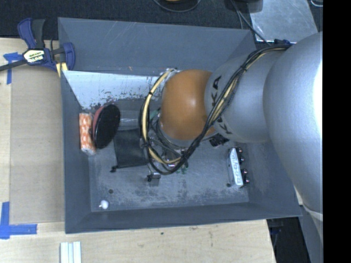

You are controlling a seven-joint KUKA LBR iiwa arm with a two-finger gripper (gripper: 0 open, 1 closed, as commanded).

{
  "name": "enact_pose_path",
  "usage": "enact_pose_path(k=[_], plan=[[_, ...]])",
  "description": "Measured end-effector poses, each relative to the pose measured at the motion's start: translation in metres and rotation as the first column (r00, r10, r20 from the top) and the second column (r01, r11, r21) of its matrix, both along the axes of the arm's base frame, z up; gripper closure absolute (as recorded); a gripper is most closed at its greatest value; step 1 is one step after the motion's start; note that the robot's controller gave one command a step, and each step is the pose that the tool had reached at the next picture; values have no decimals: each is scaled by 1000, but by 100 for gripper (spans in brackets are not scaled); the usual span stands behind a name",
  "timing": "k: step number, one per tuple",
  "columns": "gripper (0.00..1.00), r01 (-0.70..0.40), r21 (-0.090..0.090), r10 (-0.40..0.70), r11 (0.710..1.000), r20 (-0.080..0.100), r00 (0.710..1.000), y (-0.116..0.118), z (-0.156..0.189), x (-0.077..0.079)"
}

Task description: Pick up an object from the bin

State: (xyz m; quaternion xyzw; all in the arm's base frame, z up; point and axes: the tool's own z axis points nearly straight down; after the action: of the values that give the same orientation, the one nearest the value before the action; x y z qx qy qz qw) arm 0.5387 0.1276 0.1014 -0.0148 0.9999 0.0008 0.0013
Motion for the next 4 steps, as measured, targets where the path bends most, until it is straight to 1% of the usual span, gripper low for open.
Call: enact_pose_path(k=[1,2,3,4], plan=[[100,-300,-1,300,954,9,954,29,-29,42],[100,-300,-1,300,954,9,954,29,-29,42],[100,-330,-1,330,944,9,944,29,65,48],[100,-297,-1,297,955,16,955,28,-5,56]])
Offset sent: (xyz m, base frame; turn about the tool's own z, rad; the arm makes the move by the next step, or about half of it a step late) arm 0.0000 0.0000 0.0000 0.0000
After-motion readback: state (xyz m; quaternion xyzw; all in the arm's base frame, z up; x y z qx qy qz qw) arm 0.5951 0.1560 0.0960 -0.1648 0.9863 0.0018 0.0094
